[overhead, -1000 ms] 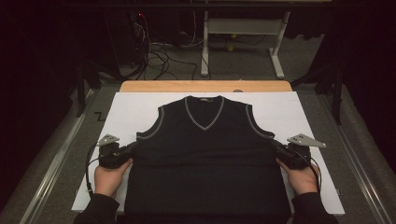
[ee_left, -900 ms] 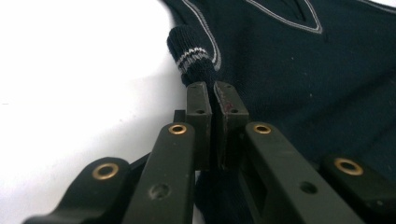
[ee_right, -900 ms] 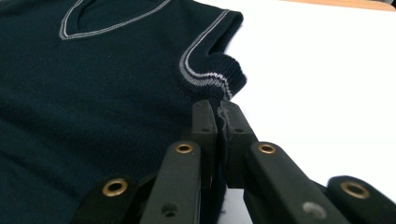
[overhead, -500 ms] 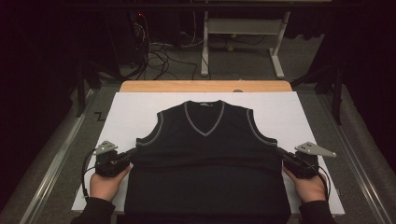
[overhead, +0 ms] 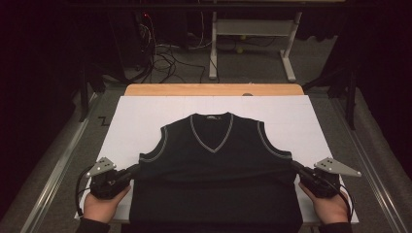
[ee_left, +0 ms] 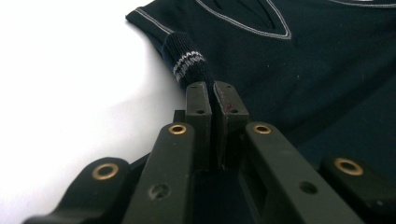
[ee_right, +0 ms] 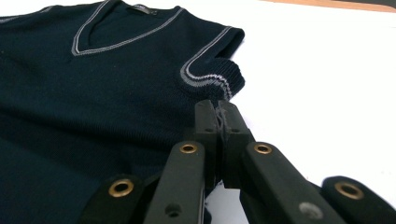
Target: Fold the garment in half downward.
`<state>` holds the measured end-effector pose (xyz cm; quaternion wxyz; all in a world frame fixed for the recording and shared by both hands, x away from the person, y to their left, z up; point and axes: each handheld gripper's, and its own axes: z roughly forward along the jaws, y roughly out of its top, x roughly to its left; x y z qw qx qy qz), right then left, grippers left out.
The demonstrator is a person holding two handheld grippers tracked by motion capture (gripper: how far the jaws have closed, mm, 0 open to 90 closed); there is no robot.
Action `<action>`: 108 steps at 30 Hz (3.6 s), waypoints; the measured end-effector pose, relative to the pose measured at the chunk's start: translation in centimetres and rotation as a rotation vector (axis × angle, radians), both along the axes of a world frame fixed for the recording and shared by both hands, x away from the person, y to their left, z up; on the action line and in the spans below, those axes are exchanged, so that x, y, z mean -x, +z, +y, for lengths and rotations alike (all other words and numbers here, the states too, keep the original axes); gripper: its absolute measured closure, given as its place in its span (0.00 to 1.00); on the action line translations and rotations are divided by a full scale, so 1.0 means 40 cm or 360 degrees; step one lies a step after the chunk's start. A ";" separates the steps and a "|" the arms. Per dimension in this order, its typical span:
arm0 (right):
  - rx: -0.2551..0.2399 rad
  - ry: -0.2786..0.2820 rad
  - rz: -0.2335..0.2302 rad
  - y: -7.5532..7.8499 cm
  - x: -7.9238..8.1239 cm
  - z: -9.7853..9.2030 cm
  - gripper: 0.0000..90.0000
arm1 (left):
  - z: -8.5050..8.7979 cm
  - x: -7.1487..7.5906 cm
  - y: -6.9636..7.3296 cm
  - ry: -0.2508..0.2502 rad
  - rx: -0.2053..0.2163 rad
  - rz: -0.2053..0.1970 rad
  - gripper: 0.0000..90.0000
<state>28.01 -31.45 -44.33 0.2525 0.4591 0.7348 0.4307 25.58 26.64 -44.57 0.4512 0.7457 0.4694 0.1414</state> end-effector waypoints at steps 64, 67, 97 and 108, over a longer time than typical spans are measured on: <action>-0.0063 0.0046 -0.0040 -0.027 0.045 0.050 0.00 | -0.040 0.014 -0.036 -0.0111 0.0007 -0.0112 0.00; -0.0035 0.0059 -0.0053 -0.011 0.014 0.066 0.00 | -0.050 -0.005 -0.014 -0.0129 0.0010 -0.0140 0.00; 0.0110 -0.0019 0.0099 0.031 -0.303 0.165 0.02 | -0.148 -0.380 0.034 0.0125 -0.0117 0.0135 0.00; 0.0155 -0.0103 0.0365 -0.048 -0.387 0.183 0.16 | -0.143 -0.416 -0.049 0.0158 -0.0190 0.0431 0.07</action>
